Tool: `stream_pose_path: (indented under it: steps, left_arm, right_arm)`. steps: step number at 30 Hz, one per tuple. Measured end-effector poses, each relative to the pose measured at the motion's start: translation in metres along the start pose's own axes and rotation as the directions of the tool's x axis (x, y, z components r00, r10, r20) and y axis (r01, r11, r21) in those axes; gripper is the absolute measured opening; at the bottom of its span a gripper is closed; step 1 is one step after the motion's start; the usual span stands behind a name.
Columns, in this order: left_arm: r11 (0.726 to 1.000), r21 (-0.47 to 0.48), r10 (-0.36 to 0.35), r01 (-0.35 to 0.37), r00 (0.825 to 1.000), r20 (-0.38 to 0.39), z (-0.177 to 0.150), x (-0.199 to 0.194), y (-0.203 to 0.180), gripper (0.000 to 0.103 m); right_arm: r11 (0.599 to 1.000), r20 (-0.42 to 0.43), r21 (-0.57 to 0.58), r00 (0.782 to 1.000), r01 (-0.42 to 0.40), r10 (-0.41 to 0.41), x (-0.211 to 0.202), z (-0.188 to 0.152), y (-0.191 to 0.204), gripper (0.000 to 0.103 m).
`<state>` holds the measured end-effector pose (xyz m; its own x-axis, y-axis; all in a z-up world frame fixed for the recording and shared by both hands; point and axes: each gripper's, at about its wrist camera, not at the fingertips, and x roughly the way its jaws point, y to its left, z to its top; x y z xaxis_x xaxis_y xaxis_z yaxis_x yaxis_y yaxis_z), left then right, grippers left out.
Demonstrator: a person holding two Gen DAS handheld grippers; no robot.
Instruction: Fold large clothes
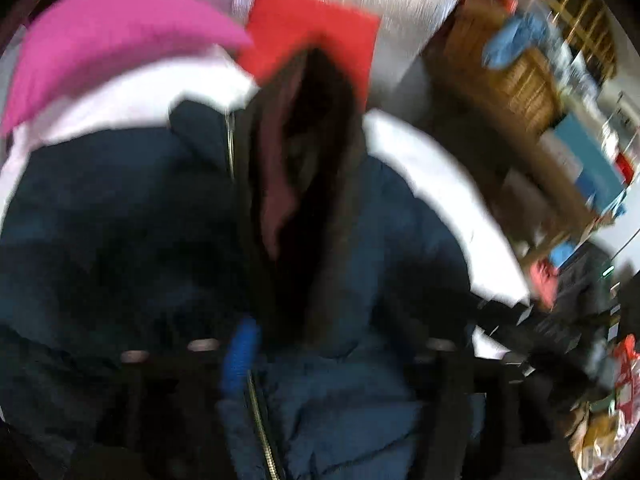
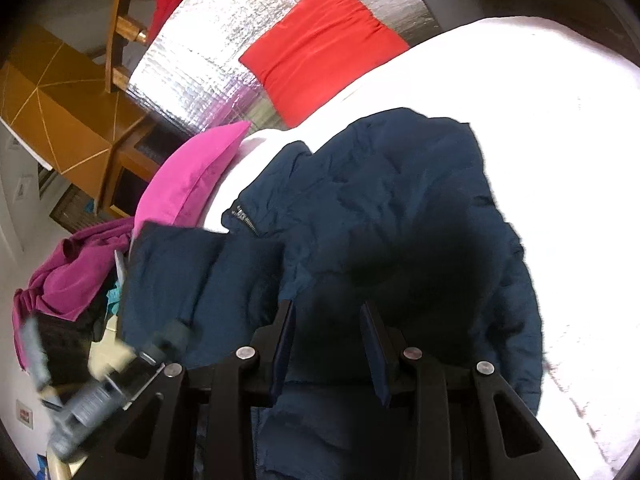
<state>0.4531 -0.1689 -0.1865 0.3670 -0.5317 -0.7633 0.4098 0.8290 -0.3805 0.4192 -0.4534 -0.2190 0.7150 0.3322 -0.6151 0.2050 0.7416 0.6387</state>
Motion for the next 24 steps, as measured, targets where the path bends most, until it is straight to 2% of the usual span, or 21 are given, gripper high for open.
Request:
stream_pose_path:
  steps: [2, 5, 7, 8, 11, 13, 15, 17, 18, 20, 22, 24]
  left_arm:
    - [1.0, -0.004, 0.004, -0.004, 1.0, -0.028, -0.003, -0.001, 0.002, 0.072]
    - [0.999, -0.003, -0.045, 0.045, 0.999, -0.007, -0.002, -0.025, 0.003, 0.072]
    - [0.997, 0.015, -0.075, 0.074, 0.996, 0.044, -0.004, -0.051, 0.002, 0.073]
    - [0.994, 0.035, -0.102, 0.099, 0.992, 0.079, -0.006, -0.069, 0.001, 0.075]
    - [0.984, 0.072, -0.173, 0.163, 0.969, 0.176, -0.009, -0.106, -0.002, 0.081]
    - [0.98, 0.067, -0.199, 0.188, 0.955, 0.219, -0.005, -0.115, 0.008, 0.082]
    - [0.981, 0.026, -0.191, 0.19, 0.952, 0.24, 0.003, -0.114, 0.025, 0.082]
    - [0.978, -0.058, -0.181, 0.2, 0.954, 0.238, 0.008, -0.107, 0.049, 0.082]
    - [0.97, -0.116, -0.185, 0.214, 0.958, 0.217, 0.01, -0.099, 0.062, 0.082]
    - [0.944, -0.196, -0.225, 0.265, 0.953, 0.204, 0.012, -0.086, 0.075, 0.082]
    - [0.918, -0.232, -0.272, 0.321, 0.937, 0.218, 0.013, -0.076, 0.081, 0.082]
    - [0.891, -0.217, -0.353, 0.398, 0.909, 0.219, 0.017, -0.068, 0.069, 0.082]
  right_arm:
    - [1.0, 0.005, 0.01, 1.0, 0.003, -0.003, -0.006, 0.002, -0.006, 0.037]
    - [1.0, 0.012, -0.003, 1.0, 0.01, -0.01, -0.013, 0.004, -0.008, 0.038]
    - [1.0, 0.02, -0.022, 1.0, 0.006, -0.005, -0.02, 0.005, -0.006, 0.058]
    - [1.0, 0.036, -0.028, 0.999, -0.009, 0.01, -0.025, 0.006, -0.004, 0.064]
    - [0.998, 0.055, -0.035, 0.997, -0.048, 0.05, -0.032, 0.009, 0.001, 0.065]
    - [0.998, 0.06, -0.031, 0.996, -0.06, 0.062, -0.033, 0.008, 0.003, 0.065]
    - [0.998, 0.056, -0.031, 0.996, -0.062, 0.064, -0.029, 0.006, 0.008, 0.065]
    - [0.998, 0.044, -0.041, 0.998, -0.04, 0.042, -0.024, 0.004, 0.012, 0.065]
    - [0.999, 0.037, -0.044, 0.999, -0.027, 0.029, -0.021, 0.002, 0.014, 0.065]
    - [0.999, 0.029, -0.039, 0.999, -0.026, 0.027, -0.017, -0.001, 0.015, 0.065]
    - [0.999, 0.03, -0.039, 0.999, -0.024, 0.025, -0.016, -0.002, 0.016, 0.065]
    - [0.999, 0.041, -0.043, 0.999, -0.025, 0.026, -0.017, -0.001, 0.015, 0.065]
